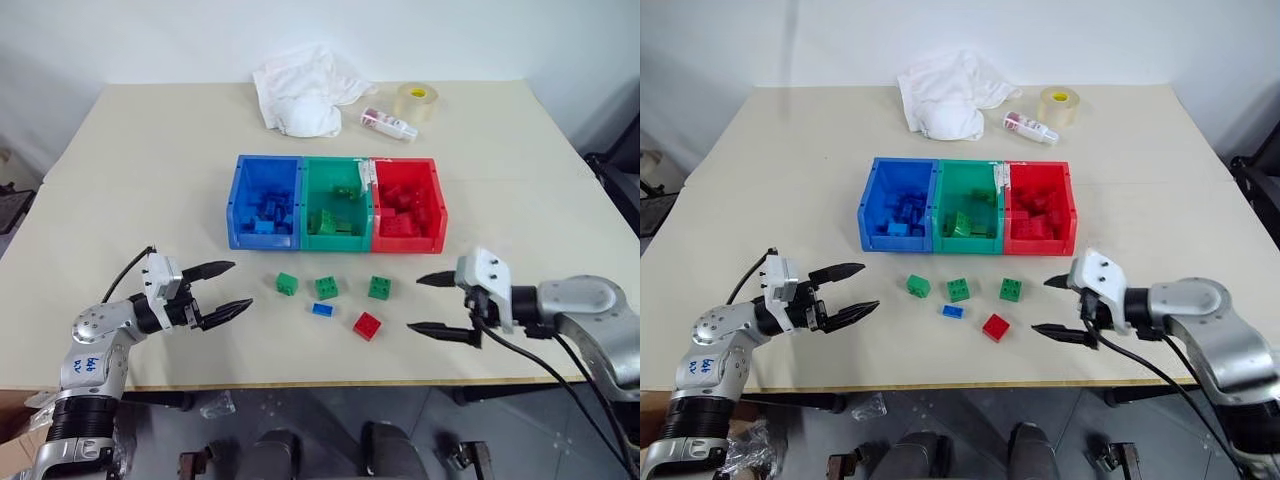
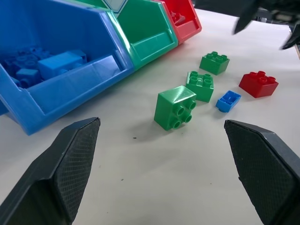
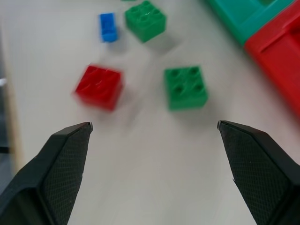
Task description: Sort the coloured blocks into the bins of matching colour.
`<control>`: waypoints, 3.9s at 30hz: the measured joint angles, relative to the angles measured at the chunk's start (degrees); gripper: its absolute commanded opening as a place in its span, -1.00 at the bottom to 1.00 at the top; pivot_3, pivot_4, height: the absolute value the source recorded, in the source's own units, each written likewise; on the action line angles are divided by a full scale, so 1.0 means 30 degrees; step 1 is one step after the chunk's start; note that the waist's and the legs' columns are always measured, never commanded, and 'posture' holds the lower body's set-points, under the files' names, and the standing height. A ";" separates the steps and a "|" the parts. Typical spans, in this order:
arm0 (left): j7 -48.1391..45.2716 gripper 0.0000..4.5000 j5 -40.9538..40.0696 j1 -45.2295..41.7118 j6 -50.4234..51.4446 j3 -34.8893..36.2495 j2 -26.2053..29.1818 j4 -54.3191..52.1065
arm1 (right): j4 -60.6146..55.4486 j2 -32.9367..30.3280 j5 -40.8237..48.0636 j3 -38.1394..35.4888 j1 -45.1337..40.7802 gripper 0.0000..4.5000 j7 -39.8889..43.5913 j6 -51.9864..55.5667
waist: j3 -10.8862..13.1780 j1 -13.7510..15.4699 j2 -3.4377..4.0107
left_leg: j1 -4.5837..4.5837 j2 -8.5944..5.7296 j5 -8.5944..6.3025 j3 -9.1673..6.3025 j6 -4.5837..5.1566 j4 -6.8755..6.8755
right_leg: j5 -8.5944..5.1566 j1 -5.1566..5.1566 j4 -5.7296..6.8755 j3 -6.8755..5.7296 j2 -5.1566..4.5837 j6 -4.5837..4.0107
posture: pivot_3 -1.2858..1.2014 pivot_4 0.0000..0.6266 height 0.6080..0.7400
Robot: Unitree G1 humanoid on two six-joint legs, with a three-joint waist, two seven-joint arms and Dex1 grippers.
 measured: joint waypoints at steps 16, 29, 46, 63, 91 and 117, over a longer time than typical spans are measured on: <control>0.1252 1.00 -0.0229 0.1987 0.0436 0.0379 -0.0389 -0.2418 | 0.5787 0.3767 -0.2536 0.3366 -0.4213 -0.17 0.0033 -0.1731 | 0.0004 0.0039 -0.0004 | -0.0016 -0.0005 -0.0001 -0.0034 -0.0004 0.0014 | 0.0000 -0.0002 0.0007 -0.0017 0.0005 -0.0001 | 0.03 -0.52 1.00; 0.1475 1.00 -0.0245 0.1700 0.0695 0.0540 -0.0412 -0.2858 | 0.5953 0.5679 -0.1786 0.1678 -0.9311 -0.34 -0.1450 -0.1274 | 0.0003 -0.0092 -0.0003 | -0.0016 0.0014 -0.0007 -0.0022 -0.0020 0.0000 | -0.0002 -0.0027 0.0021 -0.0018 0.0019 -0.0005 | 0.03 -0.52 1.00; 0.1217 1.00 -0.0245 0.1320 0.0717 0.0349 -0.0463 -0.2780 | 1.0517 0.7278 -0.3636 0.1824 -1.0754 0.99 -0.2185 -0.5190 | 0.0004 -0.0459 -0.0002 | -0.0024 -0.0021 -0.0009 -0.0092 -0.0016 -0.0021 | -0.0002 -0.0028 0.0055 -0.0050 0.0008 -0.0006 | 0.03 -0.52 1.00; -0.1095 1.00 -0.0233 -0.0103 0.0455 0.0192 0.0602 -0.0085 | -0.2402 -0.3699 0.1844 -0.4176 0.4985 0.99 0.3774 0.0294 | 0.0014 0.0136 -0.0020 | -0.0035 0.0016 -0.0022 -0.0011 0.0005 0.0042 | -0.0001 0.0016 -0.0023 -0.0033 0.0010 -0.0003 | 0.03 -0.52 1.00; -0.0022 1.00 -0.0270 0.1454 0.0567 0.0107 -0.0374 -0.2618 | 0.5099 0.3573 -0.3150 0.5796 -0.4167 0.42 0.4177 -0.4658 | 0.0027 0.0040 -0.0040 | -0.0042 0.0011 -0.0025 -0.0050 -0.0002 0.0076 | -0.0001 0.0002 0.0007 -0.0046 0.0009 -0.0003 | 0.03 -0.52 1.00; 0.0055 1.00 -0.0304 0.0760 0.0356 -0.0178 -0.0704 -0.2076 | 1.3542 0.4875 -0.4224 0.1284 -1.1792 0.08 -0.1791 -0.6493 | 0.0028 -0.0154 -0.0039 | -0.0042 -0.0004 -0.0028 -0.0018 -0.0008 0.0052 | -0.0001 -0.0026 0.0027 -0.0037 0.0009 -0.0004 | 0.03 -0.52 1.00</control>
